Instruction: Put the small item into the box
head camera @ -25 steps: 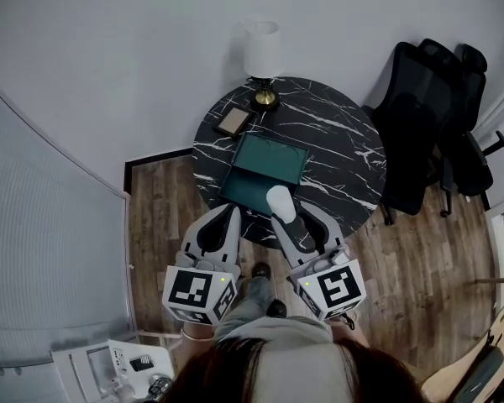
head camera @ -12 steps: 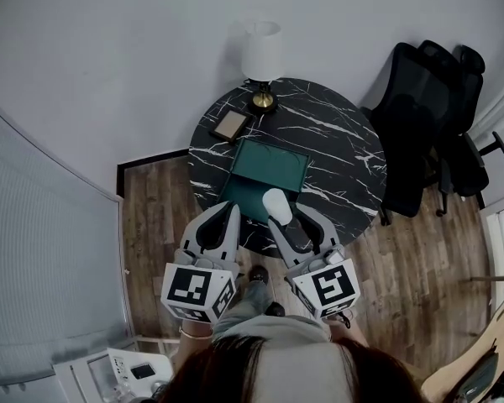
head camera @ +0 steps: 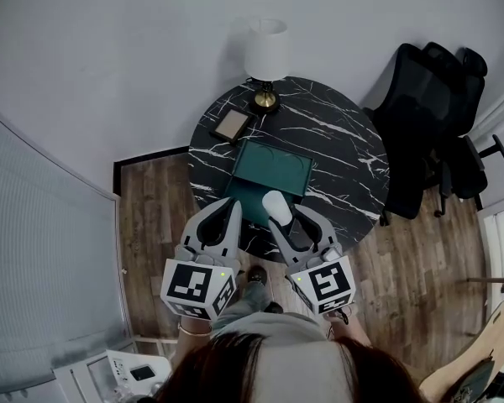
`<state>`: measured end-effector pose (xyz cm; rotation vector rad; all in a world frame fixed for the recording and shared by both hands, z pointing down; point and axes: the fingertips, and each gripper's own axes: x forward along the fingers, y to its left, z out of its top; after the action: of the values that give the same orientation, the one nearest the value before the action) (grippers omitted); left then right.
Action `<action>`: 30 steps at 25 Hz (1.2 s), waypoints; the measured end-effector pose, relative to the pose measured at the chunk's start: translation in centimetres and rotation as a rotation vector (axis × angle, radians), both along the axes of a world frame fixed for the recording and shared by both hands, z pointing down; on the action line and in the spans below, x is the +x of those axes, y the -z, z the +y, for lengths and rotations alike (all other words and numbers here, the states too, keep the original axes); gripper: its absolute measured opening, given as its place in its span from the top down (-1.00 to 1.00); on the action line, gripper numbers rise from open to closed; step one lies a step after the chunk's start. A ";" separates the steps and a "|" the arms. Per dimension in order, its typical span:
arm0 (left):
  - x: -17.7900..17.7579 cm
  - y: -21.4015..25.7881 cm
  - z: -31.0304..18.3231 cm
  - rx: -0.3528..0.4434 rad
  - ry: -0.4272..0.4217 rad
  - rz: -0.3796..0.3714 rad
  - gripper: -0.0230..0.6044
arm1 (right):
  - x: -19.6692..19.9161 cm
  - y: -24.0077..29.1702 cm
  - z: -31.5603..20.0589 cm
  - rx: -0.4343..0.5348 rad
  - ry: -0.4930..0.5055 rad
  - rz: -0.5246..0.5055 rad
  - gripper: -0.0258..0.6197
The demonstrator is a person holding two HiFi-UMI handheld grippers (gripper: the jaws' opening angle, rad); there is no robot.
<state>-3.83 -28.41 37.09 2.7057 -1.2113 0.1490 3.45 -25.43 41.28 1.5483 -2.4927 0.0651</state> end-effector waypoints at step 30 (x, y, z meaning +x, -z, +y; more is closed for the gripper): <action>0.0 -1.5 -4.1 -0.040 -0.004 0.006 0.90 | -0.9 -9.0 -4.8 -0.163 0.157 0.233 0.38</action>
<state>-3.82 -32.49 38.63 2.6726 -1.1883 0.1636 2.55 -30.24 50.25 1.2178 -2.3512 0.0591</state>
